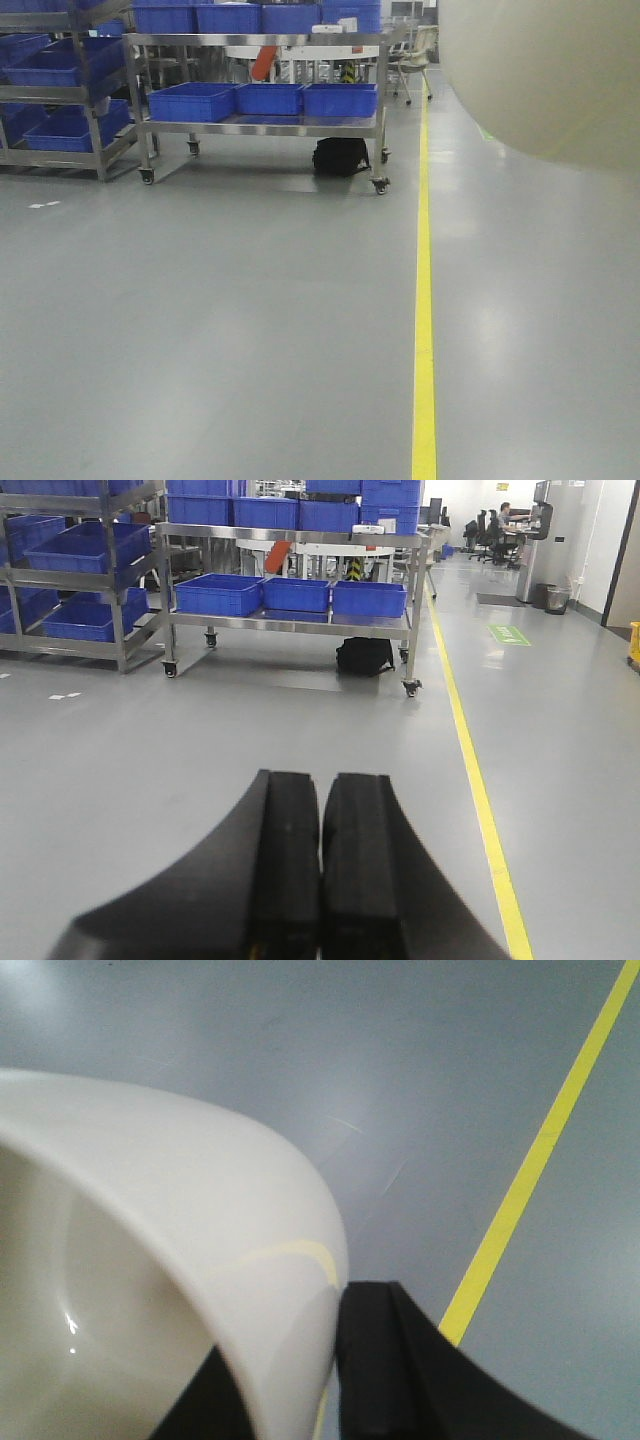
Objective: Move white bin to right shelf second layer
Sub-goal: 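Drive the base along the yellow floor line carrying the bin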
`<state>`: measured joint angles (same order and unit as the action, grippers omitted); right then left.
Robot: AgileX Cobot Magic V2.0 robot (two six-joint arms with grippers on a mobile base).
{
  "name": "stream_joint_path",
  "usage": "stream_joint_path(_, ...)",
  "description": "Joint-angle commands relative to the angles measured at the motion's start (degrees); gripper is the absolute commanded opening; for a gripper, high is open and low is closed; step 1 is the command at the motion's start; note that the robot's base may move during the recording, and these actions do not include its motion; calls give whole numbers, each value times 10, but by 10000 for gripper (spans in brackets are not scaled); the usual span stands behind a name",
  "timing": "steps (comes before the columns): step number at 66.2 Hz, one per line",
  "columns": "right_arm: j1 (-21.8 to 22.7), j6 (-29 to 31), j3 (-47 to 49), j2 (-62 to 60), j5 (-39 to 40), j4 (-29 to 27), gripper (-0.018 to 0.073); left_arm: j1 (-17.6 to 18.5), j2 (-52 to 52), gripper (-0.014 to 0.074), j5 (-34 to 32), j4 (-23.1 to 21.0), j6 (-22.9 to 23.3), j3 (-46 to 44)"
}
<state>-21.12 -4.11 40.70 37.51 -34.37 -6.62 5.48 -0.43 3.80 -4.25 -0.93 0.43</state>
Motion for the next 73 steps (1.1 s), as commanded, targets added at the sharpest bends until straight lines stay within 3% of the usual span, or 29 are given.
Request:
stream_joint_path(1, 0, 1, 17, -2, 54, -2, 53, 3, -1, 85, -49, -1, 4, 21)
stream_joint_path(73, 0, 1, 17, -2, 54, -2, 53, 3, -1, 85, -49, -1, 4, 21)
